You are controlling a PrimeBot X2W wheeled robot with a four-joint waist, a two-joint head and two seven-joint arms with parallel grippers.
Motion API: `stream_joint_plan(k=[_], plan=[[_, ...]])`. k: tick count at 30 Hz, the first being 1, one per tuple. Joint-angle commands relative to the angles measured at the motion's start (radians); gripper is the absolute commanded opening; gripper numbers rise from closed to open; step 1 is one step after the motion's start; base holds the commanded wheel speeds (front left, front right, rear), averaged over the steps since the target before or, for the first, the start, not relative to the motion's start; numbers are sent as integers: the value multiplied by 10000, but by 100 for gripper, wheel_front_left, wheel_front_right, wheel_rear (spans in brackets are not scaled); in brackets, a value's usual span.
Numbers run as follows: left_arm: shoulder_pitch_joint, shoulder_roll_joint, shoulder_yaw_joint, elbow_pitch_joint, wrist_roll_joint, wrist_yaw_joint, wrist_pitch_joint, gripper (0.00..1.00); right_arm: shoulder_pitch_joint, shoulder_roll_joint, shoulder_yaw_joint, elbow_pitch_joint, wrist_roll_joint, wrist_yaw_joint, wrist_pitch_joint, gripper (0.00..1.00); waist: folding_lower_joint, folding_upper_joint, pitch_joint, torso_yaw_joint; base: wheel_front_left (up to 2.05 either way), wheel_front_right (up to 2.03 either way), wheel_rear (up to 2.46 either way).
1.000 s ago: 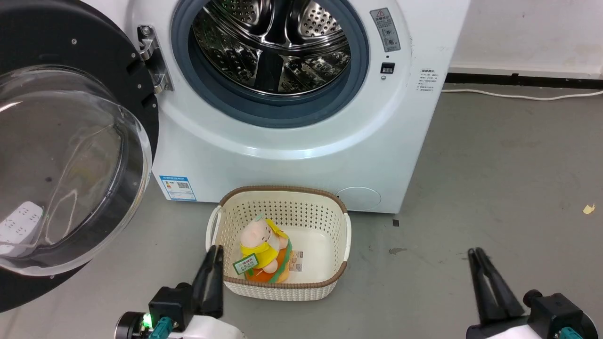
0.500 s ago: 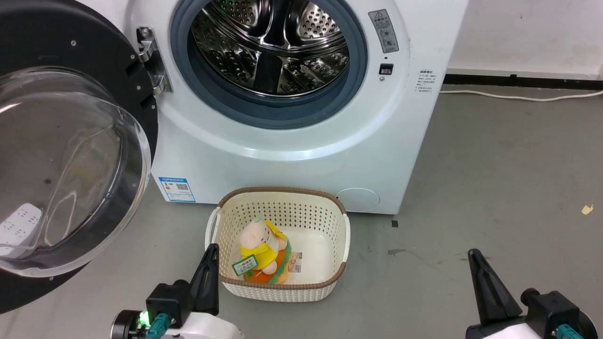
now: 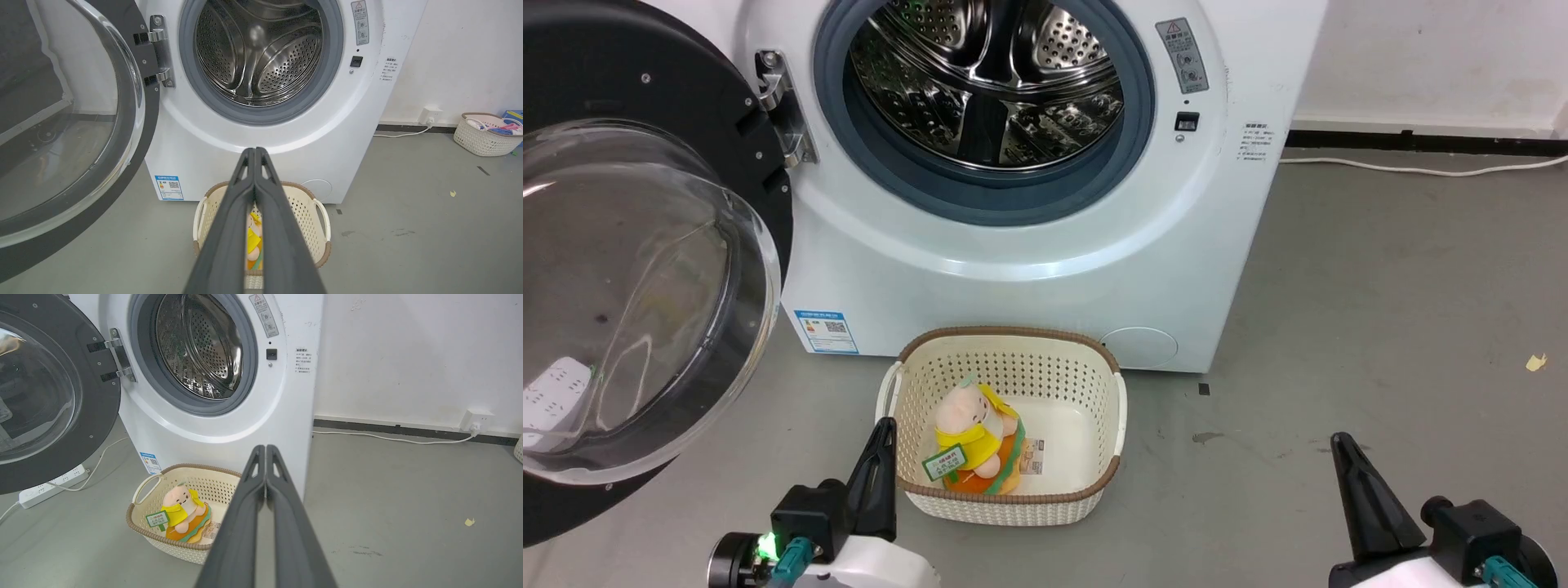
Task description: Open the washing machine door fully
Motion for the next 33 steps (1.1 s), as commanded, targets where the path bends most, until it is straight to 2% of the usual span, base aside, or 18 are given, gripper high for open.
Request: stream_joint_plan(k=[1, 33], plan=[[46, -26, 66, -60, 134, -43, 77, 0, -151, 11, -20, -71, -76, 2, 82, 0, 0, 0, -3, -5, 0, 0, 0], [93, -107, 529, -498, 592, -196, 732, 0, -342, 23, -47, -224, -345, 5, 739, 0, 0, 0, -79, -148, 0, 0, 0]])
